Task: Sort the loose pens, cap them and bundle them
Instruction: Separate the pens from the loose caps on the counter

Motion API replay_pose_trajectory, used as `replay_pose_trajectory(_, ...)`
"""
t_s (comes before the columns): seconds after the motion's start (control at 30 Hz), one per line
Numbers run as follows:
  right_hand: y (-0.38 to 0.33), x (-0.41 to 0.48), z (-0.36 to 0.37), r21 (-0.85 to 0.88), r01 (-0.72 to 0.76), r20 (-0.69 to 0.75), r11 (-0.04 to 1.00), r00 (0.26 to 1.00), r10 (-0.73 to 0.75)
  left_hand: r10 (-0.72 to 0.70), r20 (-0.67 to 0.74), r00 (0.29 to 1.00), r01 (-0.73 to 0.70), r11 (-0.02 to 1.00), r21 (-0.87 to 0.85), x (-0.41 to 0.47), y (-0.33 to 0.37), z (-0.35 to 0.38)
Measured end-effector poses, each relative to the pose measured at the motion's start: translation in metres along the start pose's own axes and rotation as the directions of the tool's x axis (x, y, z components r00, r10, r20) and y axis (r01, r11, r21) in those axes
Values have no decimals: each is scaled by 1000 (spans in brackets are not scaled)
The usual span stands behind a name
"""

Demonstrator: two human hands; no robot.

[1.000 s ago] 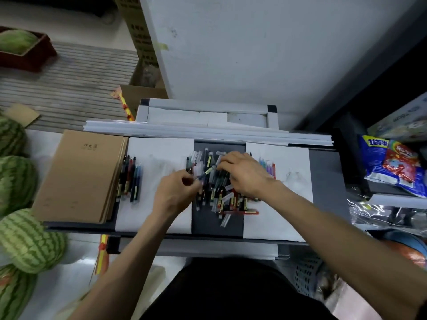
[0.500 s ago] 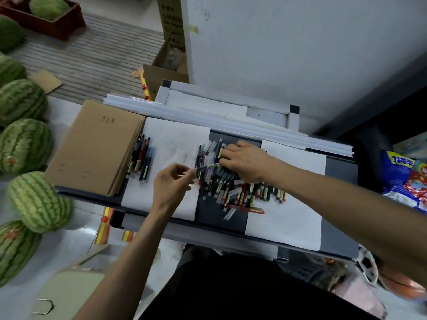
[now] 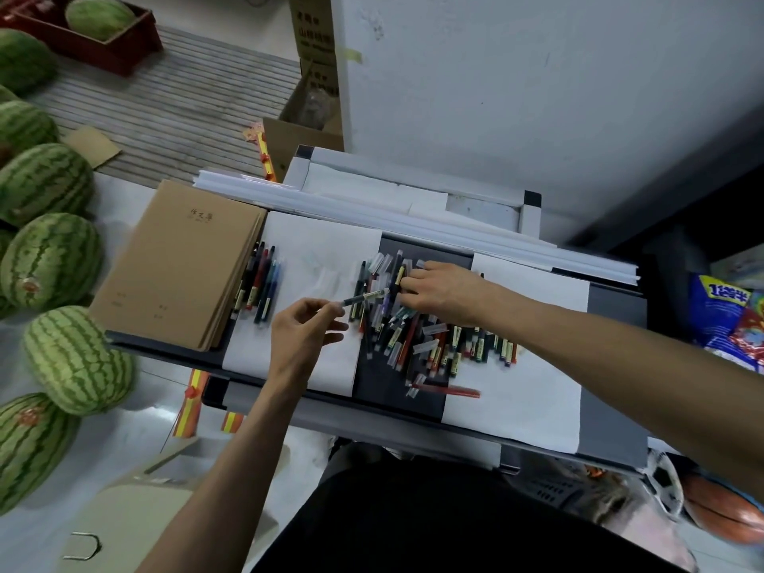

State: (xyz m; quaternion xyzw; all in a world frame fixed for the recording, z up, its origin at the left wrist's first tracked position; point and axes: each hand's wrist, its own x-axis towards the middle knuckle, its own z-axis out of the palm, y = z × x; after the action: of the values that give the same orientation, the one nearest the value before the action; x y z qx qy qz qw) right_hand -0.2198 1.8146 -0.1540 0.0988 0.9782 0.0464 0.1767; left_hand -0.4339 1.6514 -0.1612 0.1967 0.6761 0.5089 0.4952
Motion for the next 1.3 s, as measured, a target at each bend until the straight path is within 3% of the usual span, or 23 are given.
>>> replay_pose_trajectory(0.43,-8,-13,1,51,-135,-128,990,982,140,-1,51,999,10,986,-164,7,3,4)
replay_pose_trajectory(0.67,-12,-18,-6,217,-191,-242,957,940,242,20,88,996,0,975,-220,11,11,0)
replay_pose_trajectory(0.83,-9,-19,-15,427,-291,-232,856,880,415,30,94,995,2,945,-326,16,16,-2)
replay_pose_trajectory(0.9,-14,-17,-27,670,-346,-122,656,821,558,45,114,992,3,923,-386,17,18,-2)
replay_pose_trajectory(1.0,-21,-9,-38,949,-303,157,91,699,697,33,153,988,43,882,-469,19,26,0)
replay_pose_trajectory(1.1,-34,1,-48,944,-102,293,-315,698,653,-33,166,986,111,862,-494,22,36,1)
replay_pose_trajectory(1.17,-43,11,-53,818,33,371,-575,734,569,-116,149,982,177,844,-506,25,38,1)
replay_pose_trajectory(1.23,-52,21,-59,688,60,440,-723,758,482,-225,151,963,270,834,-481,26,36,2)
replay_pose_trajectory(1.3,-60,33,-63,655,22,481,-755,758,440,-338,178,924,382,821,-425,24,33,5)
